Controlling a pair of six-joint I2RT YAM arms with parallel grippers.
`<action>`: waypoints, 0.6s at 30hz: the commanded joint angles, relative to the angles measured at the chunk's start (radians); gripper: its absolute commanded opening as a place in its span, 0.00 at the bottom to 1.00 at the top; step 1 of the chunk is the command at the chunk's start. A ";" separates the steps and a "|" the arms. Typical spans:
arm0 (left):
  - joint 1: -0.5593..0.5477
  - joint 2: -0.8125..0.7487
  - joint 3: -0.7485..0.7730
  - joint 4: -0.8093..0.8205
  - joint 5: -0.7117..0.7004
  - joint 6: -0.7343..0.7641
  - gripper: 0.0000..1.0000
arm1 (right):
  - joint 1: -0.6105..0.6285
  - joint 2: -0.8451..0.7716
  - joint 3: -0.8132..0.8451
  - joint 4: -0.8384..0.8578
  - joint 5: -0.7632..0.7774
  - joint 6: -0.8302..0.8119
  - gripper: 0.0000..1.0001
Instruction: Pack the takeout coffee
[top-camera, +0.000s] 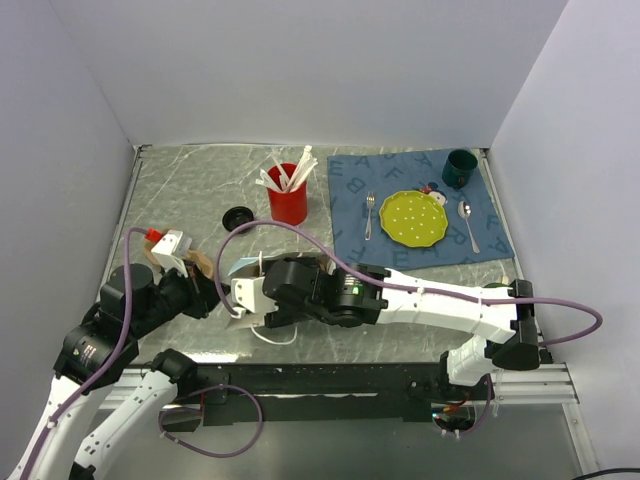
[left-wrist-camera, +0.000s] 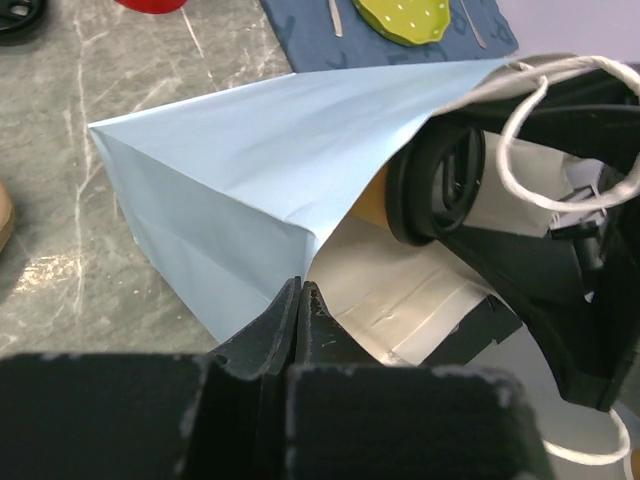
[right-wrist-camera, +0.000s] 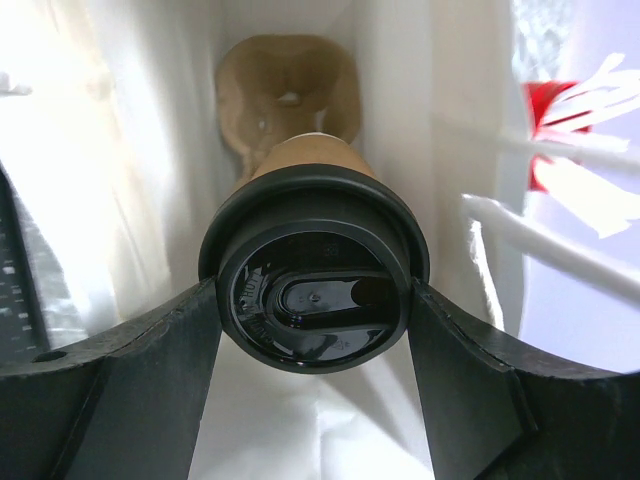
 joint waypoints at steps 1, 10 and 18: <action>0.002 -0.012 -0.013 0.036 0.051 0.045 0.01 | -0.012 0.004 0.034 0.060 0.045 -0.086 0.32; 0.002 -0.019 -0.013 0.050 0.050 0.015 0.01 | -0.020 -0.030 -0.069 0.038 0.059 -0.175 0.32; 0.002 -0.037 -0.048 0.088 0.087 -0.056 0.01 | -0.038 -0.013 -0.132 0.105 0.047 -0.202 0.31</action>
